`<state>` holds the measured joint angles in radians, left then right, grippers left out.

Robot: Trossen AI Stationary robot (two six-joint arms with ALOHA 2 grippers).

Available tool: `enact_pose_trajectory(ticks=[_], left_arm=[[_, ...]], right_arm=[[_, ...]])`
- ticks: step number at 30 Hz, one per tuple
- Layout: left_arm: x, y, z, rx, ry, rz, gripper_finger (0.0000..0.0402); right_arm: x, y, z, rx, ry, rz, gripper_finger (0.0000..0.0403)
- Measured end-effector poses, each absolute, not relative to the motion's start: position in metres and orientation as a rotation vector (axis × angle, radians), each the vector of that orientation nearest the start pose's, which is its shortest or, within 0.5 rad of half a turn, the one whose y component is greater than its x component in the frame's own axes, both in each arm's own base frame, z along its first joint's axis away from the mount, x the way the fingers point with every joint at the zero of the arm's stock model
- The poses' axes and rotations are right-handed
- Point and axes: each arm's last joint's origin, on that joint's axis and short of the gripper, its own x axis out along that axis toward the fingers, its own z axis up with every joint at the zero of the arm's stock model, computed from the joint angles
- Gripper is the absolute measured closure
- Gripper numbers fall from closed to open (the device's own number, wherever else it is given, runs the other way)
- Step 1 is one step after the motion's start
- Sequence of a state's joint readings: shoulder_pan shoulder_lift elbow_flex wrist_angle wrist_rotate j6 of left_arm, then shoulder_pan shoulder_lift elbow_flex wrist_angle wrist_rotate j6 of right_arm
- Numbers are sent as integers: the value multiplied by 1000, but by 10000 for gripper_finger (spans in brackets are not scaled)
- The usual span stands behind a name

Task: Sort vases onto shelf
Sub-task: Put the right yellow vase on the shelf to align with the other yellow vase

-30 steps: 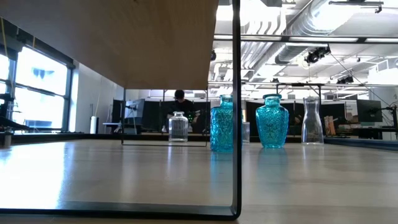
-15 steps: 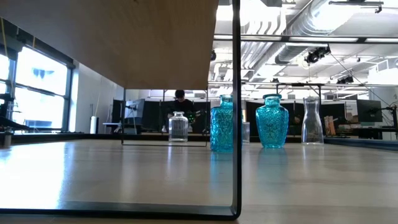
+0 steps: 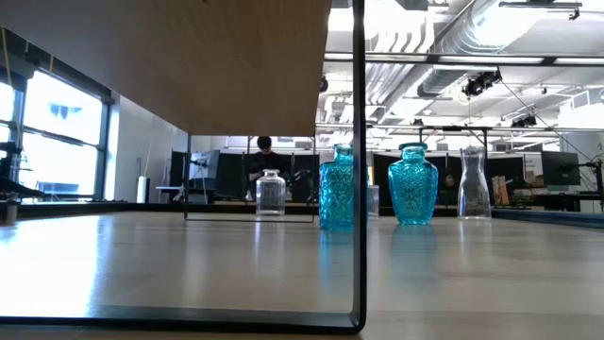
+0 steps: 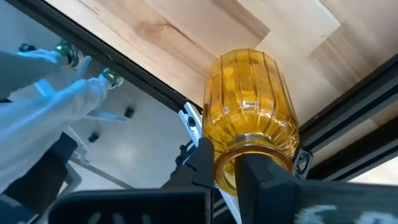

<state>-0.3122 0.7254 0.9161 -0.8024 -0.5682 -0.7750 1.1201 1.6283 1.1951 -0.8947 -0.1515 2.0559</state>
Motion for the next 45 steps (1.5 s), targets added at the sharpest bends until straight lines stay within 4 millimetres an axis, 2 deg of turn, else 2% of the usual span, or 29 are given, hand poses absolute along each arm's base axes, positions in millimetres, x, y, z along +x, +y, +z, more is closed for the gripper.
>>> enact_pose_trajectory(ticks=[8, 19, 25, 35, 40, 45], left_arm=[[126, -24, 331, -490, 423, 442, 396], [126, -24, 331, -496, 422, 443, 396], [126, -24, 331, -490, 423, 442, 396], [126, -24, 331, -481, 425, 440, 396], [126, -24, 331, -479, 426, 440, 396], [126, -24, 331, -480, 425, 440, 396]], right_arm=[[139, 253, 237, 858, 1662, -520, 394], [158, 224, 259, 822, 1649, -487, 394], [167, 205, 289, 737, 1655, -530, 394], [189, 169, 351, 684, 1507, -515, 395], [208, 144, 376, 677, 1410, -411, 395], [234, 117, 389, 625, 1360, -339, 395]])
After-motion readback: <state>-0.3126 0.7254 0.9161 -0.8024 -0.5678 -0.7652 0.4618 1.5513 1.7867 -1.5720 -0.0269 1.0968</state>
